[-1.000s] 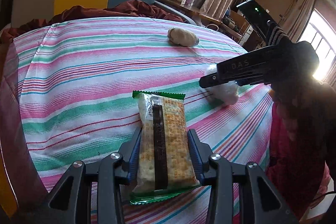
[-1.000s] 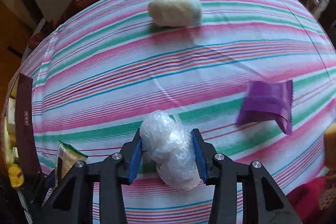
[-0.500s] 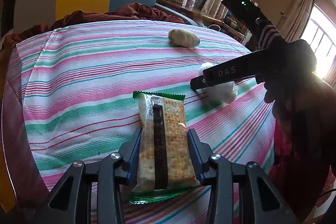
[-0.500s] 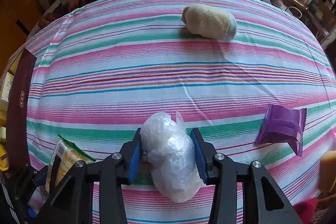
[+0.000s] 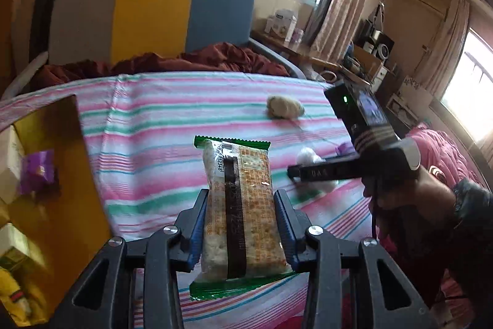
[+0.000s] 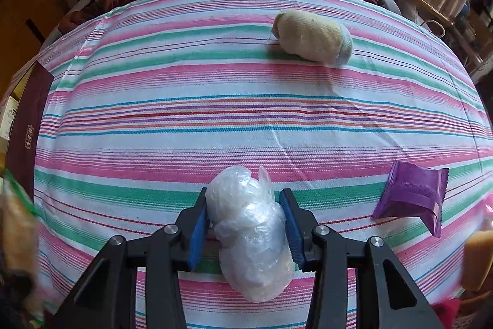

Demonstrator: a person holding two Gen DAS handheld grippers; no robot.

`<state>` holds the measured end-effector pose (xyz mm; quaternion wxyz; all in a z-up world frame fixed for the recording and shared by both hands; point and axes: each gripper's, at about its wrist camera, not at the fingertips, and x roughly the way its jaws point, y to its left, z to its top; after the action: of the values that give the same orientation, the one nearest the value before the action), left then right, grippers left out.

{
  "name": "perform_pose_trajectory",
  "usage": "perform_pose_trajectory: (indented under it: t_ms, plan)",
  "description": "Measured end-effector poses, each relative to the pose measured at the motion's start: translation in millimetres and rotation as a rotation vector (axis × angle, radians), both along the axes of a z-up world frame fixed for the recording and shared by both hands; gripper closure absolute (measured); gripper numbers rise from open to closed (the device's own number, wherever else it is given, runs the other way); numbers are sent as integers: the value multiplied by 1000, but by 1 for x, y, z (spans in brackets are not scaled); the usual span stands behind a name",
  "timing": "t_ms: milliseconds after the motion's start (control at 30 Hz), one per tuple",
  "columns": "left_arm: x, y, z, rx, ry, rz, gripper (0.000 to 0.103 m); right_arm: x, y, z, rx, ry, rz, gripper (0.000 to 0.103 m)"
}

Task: Organize objects
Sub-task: 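Carry the cracker packet into the gold tray and open the left tool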

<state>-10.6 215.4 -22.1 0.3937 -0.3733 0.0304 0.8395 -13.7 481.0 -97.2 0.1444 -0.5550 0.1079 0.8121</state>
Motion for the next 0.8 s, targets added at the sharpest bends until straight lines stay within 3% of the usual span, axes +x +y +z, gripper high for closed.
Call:
perform_pose_trajectory:
  t_ms: [167, 367, 567, 800]
  plan:
    - [-17, -49, 28, -53, 71, 202, 62, -1, -6, -2, 25, 0, 16, 58]
    - [-27, -99, 31, -123, 125, 368, 62, -1, -9, -1, 37, -1, 22, 58]
    - [-30, -132, 29, -150, 140, 443, 62, 2, -12, -2, 62, -2, 35, 58]
    - [-39, -150, 16, -149, 92, 487, 62, 2, -14, -1, 75, -3, 37, 58]
